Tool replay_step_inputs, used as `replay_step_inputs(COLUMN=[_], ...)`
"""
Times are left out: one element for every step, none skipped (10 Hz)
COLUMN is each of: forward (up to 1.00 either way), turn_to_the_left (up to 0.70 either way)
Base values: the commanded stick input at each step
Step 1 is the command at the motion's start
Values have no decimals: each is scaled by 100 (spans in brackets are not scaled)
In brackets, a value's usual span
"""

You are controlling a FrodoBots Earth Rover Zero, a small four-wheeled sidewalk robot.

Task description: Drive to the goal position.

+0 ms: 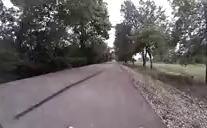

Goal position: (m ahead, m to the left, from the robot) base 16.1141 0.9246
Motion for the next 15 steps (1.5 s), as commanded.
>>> replay_step_inputs(forward=[100,100,100,100,100,100,100,100,100,100,100,100,100,100,100], turn_to_the_left=[-11,-11,-11,-12,-12,-12,-13,-13,-13,-13,-8,-3,-2,-2,-2])
